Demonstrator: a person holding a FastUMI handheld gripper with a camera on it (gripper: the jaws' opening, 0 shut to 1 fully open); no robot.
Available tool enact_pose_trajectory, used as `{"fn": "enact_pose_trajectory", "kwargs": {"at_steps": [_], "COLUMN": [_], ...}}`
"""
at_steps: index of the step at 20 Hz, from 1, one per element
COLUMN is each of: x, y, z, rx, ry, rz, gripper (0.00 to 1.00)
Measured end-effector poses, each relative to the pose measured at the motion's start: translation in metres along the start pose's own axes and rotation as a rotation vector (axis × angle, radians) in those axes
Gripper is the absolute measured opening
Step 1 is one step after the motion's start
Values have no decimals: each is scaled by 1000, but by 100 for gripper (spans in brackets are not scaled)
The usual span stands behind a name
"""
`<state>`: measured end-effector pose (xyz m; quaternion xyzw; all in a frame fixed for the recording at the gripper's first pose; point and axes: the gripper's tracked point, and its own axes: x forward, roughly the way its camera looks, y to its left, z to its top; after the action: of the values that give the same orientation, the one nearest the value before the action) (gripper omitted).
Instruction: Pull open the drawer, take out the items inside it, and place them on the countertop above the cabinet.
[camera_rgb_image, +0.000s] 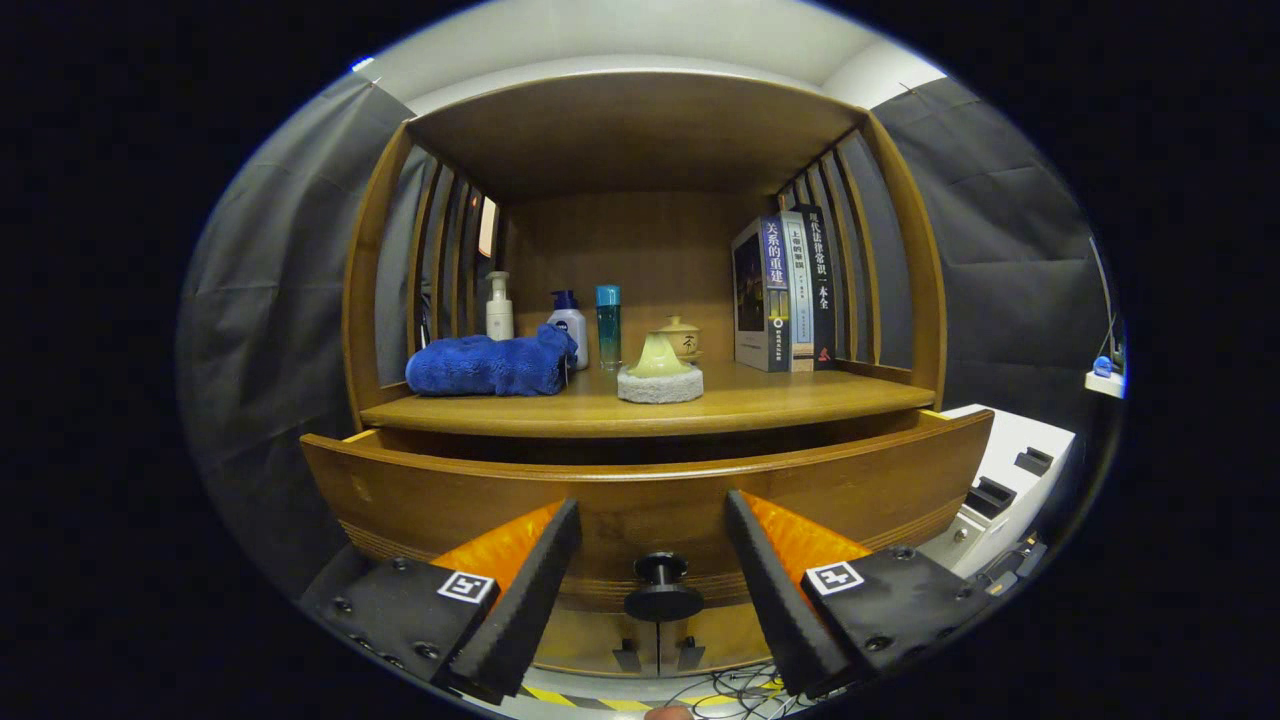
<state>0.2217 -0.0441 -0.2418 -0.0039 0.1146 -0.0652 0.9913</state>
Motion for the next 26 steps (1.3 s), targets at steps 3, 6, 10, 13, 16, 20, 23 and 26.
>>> {"fn": "enact_pose_trajectory", "kwargs": {"at_steps": [3,6,10,13,16,20,23,26], "x": [22,33,47,50,48,5,-41,-90], "y": [0,-1,0,1,-1,1,11,12], "z": [1,1,2,3,5,51,83,106], "rx": [5,15,12,9,-19,-40,-17,-43], "ry": [6,18,21,17,17,-73,-93,-108], "rz": [-3,4,1,-2,-5,-11,5,12], "gripper": [97,97,98,97,97,97,97,97]}}
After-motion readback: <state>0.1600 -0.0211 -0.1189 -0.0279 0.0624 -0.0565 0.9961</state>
